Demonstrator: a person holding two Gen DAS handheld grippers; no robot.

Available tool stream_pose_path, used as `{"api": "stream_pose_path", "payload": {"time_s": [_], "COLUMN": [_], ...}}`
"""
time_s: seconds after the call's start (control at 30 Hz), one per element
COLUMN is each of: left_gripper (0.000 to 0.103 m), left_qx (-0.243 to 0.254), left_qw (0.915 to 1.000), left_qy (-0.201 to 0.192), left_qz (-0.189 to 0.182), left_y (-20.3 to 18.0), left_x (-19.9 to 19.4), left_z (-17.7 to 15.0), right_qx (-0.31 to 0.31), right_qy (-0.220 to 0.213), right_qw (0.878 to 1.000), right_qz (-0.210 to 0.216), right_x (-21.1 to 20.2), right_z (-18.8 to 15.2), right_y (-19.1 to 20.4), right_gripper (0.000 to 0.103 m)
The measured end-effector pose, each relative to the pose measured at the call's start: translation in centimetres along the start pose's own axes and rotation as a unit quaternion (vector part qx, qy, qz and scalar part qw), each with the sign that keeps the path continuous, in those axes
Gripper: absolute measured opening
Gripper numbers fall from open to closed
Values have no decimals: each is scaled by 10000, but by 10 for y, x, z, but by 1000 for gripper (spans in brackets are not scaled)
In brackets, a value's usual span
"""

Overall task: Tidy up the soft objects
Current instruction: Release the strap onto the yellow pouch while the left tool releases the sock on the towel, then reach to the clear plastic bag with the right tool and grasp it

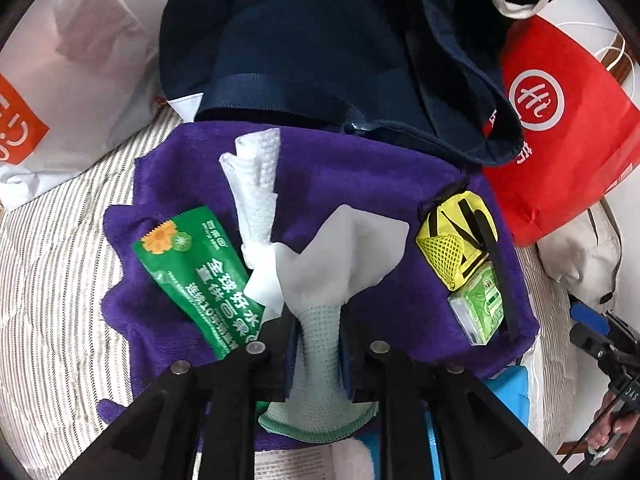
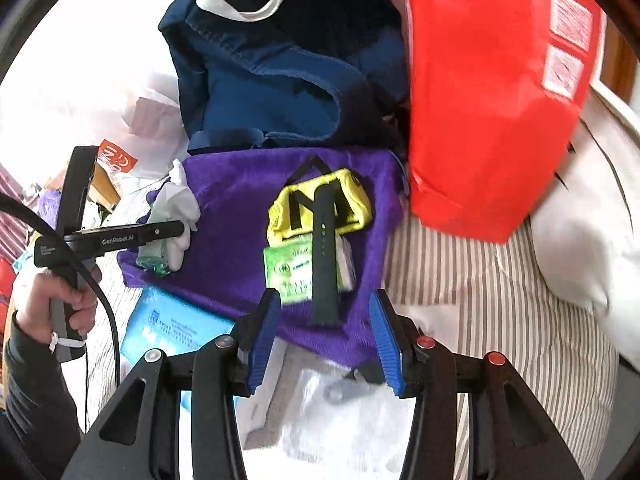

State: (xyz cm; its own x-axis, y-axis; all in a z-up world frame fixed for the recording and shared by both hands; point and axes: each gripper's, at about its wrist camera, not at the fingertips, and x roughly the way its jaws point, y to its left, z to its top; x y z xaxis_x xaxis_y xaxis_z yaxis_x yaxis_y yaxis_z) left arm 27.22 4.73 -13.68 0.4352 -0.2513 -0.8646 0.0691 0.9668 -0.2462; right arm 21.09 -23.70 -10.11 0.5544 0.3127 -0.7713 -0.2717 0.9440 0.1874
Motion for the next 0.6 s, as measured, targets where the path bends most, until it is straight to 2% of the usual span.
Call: {"api": "stream_pose_path", "payload": {"time_s": [0.03, 0.1, 0.17, 0.4, 0.6], "left_gripper": [34, 60, 68, 68, 68], "left_qx": [-18, -29, 19, 11, -75], "left_qw": [10000, 10000, 9999, 9994, 9990], "left_qy": [13, -25, -103, -237, -380], "left_qz": [7, 55, 134, 245, 228], "left_y": [0, -2, -5, -5, 1], "left_x": [0, -3, -8, -32, -56], "left_z": [0, -1, -2, -8, -19], "right_qx": [37, 90, 139, 368, 447], "right_qy": [28, 59, 81, 55, 8], "right_qw": [10000, 9999, 9999, 9993, 9988], "right_qz": [-14, -36, -51, -97, -213], "right_x": [-1, -2, -4, -17, -32], "right_z": [-3, -9, -15, -32, -52], "right_y": [-2, -5, -9, -22, -32], "right_gripper": [46, 46, 46, 48, 59]}}
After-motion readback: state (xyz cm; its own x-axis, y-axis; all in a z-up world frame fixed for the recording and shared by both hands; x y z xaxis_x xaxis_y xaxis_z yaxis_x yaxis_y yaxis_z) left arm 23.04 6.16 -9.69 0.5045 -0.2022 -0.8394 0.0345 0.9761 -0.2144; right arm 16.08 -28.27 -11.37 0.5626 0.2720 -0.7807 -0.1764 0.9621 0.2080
